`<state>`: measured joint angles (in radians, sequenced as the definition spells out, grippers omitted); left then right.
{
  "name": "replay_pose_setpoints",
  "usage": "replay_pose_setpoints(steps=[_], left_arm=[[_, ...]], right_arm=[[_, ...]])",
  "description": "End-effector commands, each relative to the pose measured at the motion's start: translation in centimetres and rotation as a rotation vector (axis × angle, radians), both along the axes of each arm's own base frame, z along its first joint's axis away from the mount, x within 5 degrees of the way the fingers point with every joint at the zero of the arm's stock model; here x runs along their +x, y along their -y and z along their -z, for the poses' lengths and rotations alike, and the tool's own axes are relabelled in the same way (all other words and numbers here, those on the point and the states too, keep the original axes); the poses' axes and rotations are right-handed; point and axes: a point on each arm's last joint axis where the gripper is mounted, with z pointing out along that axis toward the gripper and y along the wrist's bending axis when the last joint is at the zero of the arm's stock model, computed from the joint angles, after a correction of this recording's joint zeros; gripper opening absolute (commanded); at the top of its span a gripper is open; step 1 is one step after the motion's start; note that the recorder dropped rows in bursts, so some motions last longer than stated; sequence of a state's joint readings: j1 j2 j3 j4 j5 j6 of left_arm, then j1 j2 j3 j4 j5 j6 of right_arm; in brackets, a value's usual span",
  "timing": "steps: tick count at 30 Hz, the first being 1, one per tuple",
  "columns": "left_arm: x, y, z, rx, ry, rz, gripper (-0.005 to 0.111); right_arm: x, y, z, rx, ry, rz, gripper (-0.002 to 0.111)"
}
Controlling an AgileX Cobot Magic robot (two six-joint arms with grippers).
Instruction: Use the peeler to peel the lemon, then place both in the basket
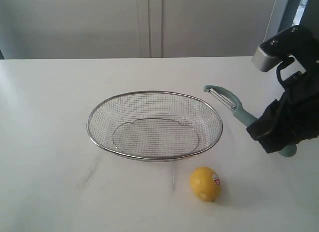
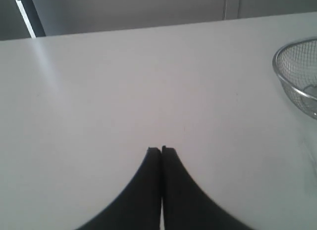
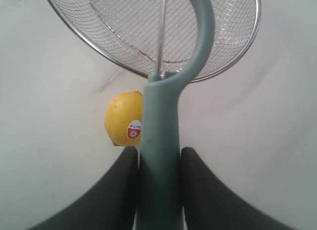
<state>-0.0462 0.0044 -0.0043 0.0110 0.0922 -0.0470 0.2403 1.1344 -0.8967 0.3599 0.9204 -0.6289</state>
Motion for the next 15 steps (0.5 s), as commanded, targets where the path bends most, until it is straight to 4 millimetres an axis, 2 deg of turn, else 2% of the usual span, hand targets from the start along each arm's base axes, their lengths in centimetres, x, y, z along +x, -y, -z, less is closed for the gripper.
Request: replay_pose_setpoints(steps=[1,8,15], left_arm=[[0.1,-0.1,-0.6,-0.005,0.084,-0.008,0.000],[0.2,-0.1,-1.9,-0.012,0.224,-0.016,0.000],[0.2,-0.1,-1.9,-0.012,0.219,-0.016,0.000]], right_arm=[[0.0,0.0,-0.4,0.016,0.013,0.013,0.000],[0.0,0.0,-0.4,0.016,0.015,0.014,0.000],[0.0,0.0,-0.4,0.016,0.015,0.014,0.000]])
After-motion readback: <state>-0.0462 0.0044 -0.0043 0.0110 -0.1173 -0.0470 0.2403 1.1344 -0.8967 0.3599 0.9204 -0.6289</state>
